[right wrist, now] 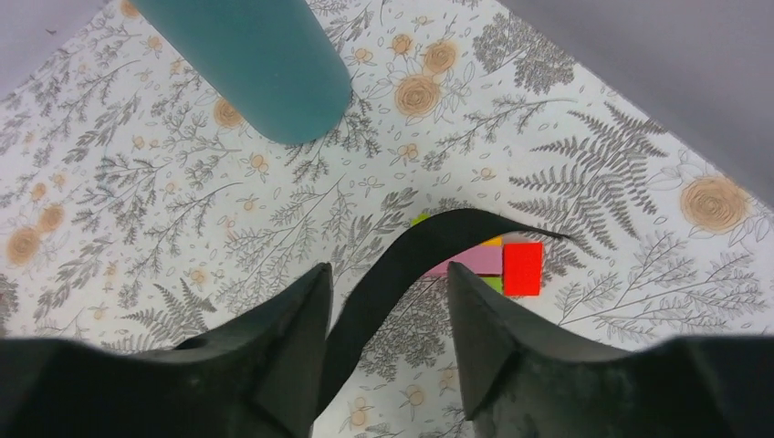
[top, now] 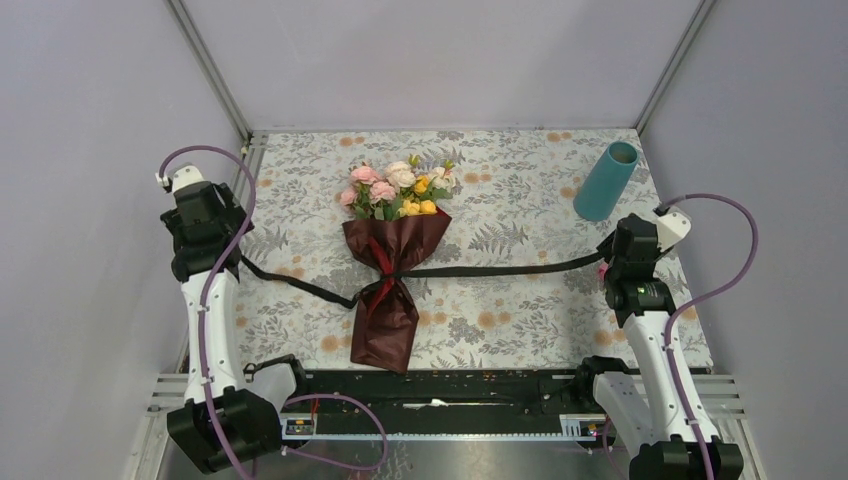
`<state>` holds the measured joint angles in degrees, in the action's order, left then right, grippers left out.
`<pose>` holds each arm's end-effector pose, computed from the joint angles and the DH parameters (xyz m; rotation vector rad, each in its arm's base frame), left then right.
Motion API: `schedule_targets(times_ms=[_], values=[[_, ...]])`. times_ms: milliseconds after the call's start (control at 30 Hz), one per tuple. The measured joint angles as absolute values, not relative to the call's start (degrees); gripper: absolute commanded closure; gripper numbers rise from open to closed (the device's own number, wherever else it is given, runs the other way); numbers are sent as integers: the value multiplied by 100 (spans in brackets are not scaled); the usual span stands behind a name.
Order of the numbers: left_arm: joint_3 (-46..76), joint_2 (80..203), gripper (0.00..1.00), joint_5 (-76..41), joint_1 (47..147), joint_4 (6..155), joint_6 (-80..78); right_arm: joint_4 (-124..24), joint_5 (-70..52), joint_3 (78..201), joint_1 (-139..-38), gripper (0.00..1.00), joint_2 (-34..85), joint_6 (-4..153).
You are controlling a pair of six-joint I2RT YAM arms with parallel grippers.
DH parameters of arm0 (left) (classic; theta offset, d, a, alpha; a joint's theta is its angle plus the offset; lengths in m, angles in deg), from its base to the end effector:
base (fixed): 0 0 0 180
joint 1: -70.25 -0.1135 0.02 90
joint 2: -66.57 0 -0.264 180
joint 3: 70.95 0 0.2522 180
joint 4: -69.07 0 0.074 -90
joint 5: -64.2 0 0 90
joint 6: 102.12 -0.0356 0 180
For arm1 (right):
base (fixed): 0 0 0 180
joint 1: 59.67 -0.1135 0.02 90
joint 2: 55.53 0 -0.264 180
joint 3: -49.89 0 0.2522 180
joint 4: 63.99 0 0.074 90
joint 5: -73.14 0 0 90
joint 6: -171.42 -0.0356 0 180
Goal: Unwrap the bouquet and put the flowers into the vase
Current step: Untie the ribbon from the wrapping paper.
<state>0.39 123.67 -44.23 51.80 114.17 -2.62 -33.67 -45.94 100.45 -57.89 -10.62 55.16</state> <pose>0.1990 0.0783 0.3419 -0.6945 1.9906 0.4325 0.1789 -0.0229 0.2808 0.7767 1.7896 -0.2262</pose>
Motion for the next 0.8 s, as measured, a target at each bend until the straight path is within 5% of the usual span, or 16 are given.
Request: schedule_targets(times_ms=[100, 233, 600, 800], values=[[-52, 12364, 7, -4080, 5191, 11436, -198, -3335, -4474, 10045, -5782, 14, -1030, 5459], [-164, 12347, 2, -3733, 5346, 11561, -111, -3254, -4198, 10045, -5778, 10, -999, 5462], [-918, 11595, 2, -2670, 8030, 11517, 730, -3641, -1346, 10034, -5869, 11, -645, 5523], [-2120, 11160, 1, -1886, 9164, 11087, 1701, -4122, -575, 9872, -7559, 13, -118, 5490]])
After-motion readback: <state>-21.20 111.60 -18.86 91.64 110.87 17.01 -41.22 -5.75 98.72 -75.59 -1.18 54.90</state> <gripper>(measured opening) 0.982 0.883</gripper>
